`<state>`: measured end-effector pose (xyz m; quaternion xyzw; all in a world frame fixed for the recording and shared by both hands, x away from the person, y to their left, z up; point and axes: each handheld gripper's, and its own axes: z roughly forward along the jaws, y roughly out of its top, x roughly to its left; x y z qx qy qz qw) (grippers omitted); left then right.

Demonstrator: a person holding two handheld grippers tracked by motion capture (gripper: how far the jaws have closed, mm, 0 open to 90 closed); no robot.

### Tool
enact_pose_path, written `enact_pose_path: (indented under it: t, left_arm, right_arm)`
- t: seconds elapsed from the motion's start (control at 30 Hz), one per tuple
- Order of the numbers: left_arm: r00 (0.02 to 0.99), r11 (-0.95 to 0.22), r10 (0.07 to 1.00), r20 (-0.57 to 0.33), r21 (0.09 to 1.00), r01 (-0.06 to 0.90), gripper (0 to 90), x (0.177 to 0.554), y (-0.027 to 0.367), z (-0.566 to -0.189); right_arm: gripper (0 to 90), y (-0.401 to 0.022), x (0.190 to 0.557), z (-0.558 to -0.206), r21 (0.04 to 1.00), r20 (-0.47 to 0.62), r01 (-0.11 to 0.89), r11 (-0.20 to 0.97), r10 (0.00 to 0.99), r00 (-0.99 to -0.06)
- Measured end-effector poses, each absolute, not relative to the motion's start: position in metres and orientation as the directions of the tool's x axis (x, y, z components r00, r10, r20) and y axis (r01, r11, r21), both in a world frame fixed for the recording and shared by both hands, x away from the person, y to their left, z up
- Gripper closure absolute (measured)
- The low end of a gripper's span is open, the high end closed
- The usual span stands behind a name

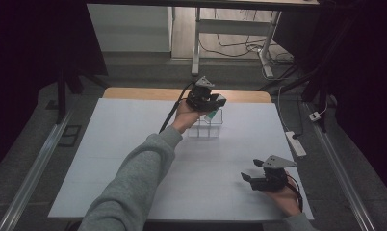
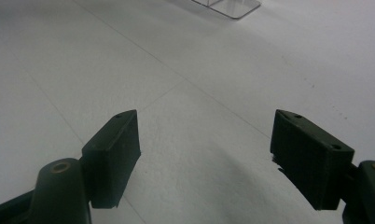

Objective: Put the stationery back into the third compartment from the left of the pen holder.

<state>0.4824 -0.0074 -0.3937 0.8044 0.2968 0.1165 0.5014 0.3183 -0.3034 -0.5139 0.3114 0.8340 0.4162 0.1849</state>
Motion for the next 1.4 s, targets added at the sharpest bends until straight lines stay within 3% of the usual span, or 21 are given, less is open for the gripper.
enact_pose_path:
  t: [0.9, 0.93, 1.0, 1.03, 1.13, 1.4]
  left_arm:
    - [0.765, -0.319, 0.632, -0.123, 0.858, 0.402, 63.5, 0.519, -0.026, -0.414]
    - [0.762, -0.326, 0.637, -0.115, 0.856, 0.402, 62.2, 0.519, -0.025, -0.415]
    - [0.757, -0.330, 0.643, -0.117, 0.849, 0.412, 44.0, 0.516, -0.025, -0.413]
    - [0.762, -0.337, 0.638, -0.116, 0.847, 0.411, 39.7, 0.515, -0.024, -0.412]
    - [0.764, -0.317, 0.629, -0.141, 0.851, 0.418, 35.2, 0.512, -0.018, -0.406]
    - [0.774, -0.333, 0.619, -0.135, 0.847, 0.414, 35.4, 0.505, -0.008, -0.406]
  right_arm:
    - [23.3, -0.304, 0.319, -0.516, 0.808, -0.041, 0.372, 0.457, 0.673, -0.739]
    - [23.3, -0.304, 0.319, -0.516, 0.807, -0.039, 0.373, 0.457, 0.673, -0.739]
    - [23.3, -0.304, 0.319, -0.516, 0.807, -0.043, 0.369, 0.461, 0.669, -0.742]
    - [23.3, -0.304, 0.319, -0.516, 0.803, -0.047, 0.370, 0.468, 0.669, -0.742]
    - [23.3, -0.304, 0.319, -0.516, 0.800, -0.041, 0.372, 0.470, 0.662, -0.749]
    - [23.4, -0.303, 0.319, -0.517, 0.803, -0.038, 0.373, 0.465, 0.664, -0.747]
